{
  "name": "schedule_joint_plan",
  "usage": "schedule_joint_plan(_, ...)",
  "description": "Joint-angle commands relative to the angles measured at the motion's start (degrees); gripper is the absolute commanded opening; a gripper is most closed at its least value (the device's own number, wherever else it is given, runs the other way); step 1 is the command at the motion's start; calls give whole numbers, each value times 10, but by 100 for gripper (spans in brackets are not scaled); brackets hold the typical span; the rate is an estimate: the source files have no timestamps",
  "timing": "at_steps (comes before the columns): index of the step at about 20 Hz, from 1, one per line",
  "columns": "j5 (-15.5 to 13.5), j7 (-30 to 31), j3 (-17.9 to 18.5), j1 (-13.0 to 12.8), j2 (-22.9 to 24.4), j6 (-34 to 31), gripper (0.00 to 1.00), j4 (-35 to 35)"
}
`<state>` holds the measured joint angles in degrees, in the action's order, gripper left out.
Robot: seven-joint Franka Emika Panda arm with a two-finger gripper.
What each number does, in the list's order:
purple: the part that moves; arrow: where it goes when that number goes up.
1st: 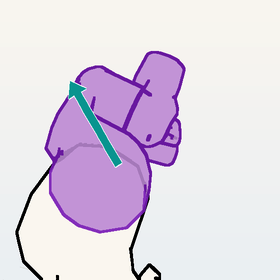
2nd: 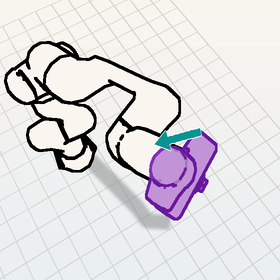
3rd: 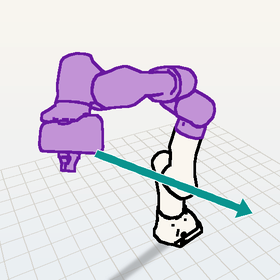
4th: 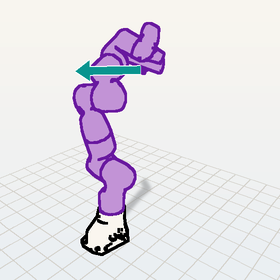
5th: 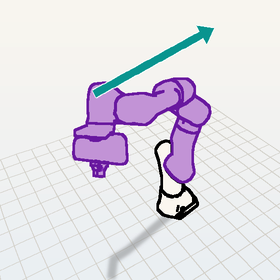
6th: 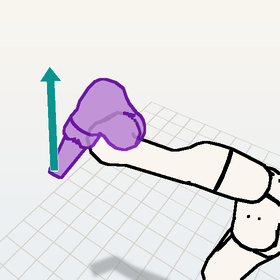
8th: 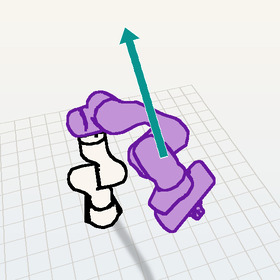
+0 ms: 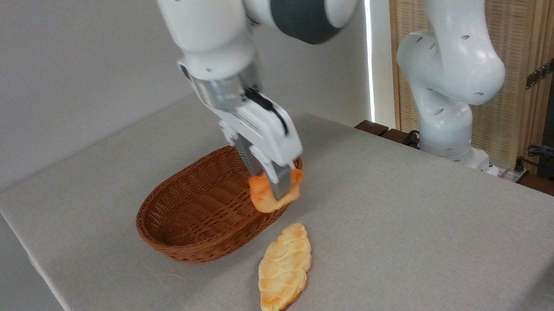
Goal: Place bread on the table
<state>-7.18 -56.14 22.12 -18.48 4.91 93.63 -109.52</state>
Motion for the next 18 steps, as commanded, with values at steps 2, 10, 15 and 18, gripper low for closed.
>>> schedule_joint_plan(2,44,-70,37,-4,-2,-3,100,-31)
schedule_joint_plan(10,44,-73,36,-5,-16,0,100,-37)
schedule_joint_plan(15,39,-73,36,-6,-19,2,100,-36)
schedule_joint_plan(18,31,-69,30,-10,-13,13,100,-18)
